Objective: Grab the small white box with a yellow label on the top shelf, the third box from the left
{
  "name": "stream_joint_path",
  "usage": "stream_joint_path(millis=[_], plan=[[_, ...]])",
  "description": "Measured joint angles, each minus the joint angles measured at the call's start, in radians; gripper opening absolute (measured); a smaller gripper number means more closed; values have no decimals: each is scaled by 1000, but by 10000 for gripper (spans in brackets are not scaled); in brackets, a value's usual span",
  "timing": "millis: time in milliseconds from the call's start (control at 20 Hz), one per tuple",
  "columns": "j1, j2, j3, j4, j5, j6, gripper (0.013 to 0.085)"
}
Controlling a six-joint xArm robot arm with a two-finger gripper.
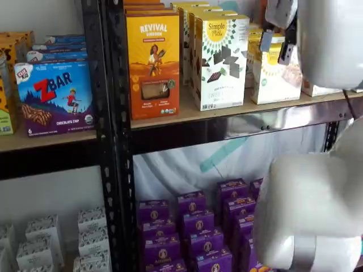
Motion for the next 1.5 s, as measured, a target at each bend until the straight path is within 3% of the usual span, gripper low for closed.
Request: stream_joint_path(millis=[250, 400, 550, 850, 1500], plan=[[22, 29, -37, 7, 17, 25, 850], [15, 34, -41, 35, -7, 27, 850], [2, 34, -34, 64, -55, 21, 850], [-10, 72, -45, 75, -151, 1, 850], [-7, 156, -60, 31, -252, -28, 850]])
